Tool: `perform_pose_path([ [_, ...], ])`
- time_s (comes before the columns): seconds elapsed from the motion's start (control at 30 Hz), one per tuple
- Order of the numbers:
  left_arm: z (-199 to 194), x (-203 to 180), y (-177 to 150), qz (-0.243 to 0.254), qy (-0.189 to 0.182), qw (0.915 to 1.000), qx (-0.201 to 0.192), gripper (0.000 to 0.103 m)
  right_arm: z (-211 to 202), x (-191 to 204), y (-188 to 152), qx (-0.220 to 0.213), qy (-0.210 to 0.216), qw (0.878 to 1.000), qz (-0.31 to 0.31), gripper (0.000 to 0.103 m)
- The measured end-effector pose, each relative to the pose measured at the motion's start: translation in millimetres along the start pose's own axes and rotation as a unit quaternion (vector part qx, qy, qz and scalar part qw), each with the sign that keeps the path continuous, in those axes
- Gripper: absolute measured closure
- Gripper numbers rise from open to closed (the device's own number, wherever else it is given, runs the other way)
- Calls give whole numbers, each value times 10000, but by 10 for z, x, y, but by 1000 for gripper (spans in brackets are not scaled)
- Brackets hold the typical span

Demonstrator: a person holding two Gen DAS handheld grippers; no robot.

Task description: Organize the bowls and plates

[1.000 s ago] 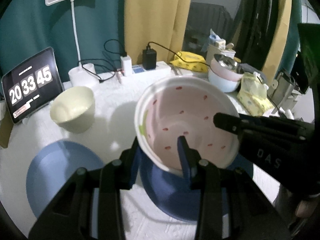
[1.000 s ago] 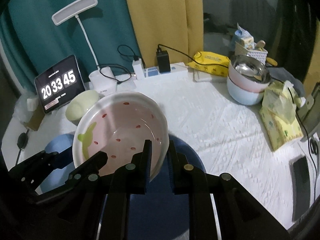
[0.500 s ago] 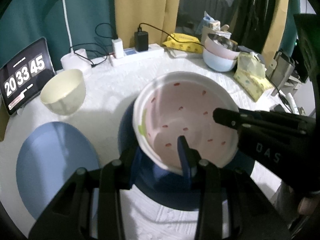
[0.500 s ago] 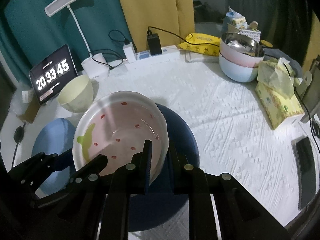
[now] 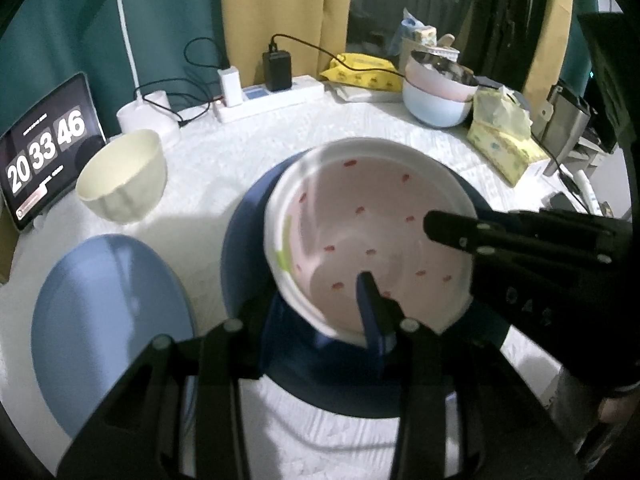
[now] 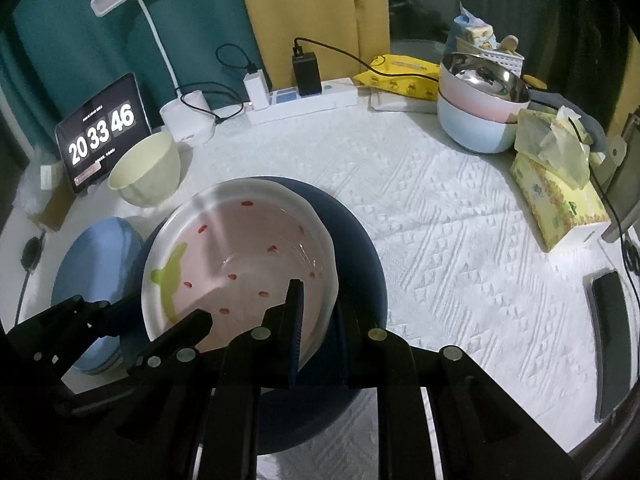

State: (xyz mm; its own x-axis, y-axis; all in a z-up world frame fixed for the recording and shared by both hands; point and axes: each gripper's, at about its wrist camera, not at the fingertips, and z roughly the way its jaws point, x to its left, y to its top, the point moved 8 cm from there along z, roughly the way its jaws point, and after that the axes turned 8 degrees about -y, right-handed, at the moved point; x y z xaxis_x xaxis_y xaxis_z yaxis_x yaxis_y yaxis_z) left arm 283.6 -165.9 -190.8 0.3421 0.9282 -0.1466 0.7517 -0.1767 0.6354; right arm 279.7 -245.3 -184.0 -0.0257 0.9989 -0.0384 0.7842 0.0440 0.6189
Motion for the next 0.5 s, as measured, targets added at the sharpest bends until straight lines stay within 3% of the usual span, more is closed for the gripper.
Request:
perform_pose_path([
  [0.3, -80, 7, 21, 107, 127, 9998, -115, 62, 9, 90, -17, 13, -68, 9992, -384, 76],
  [0.37, -99, -1, 13, 104, 21, 9999, -112, 59, -19, 79, 8, -63, -65, 9992, -392, 65],
  [0.5, -130, 15, 10, 96, 22, 9998, -159, 59, -86, 54, 58, -167, -126, 9990, -383, 58],
])
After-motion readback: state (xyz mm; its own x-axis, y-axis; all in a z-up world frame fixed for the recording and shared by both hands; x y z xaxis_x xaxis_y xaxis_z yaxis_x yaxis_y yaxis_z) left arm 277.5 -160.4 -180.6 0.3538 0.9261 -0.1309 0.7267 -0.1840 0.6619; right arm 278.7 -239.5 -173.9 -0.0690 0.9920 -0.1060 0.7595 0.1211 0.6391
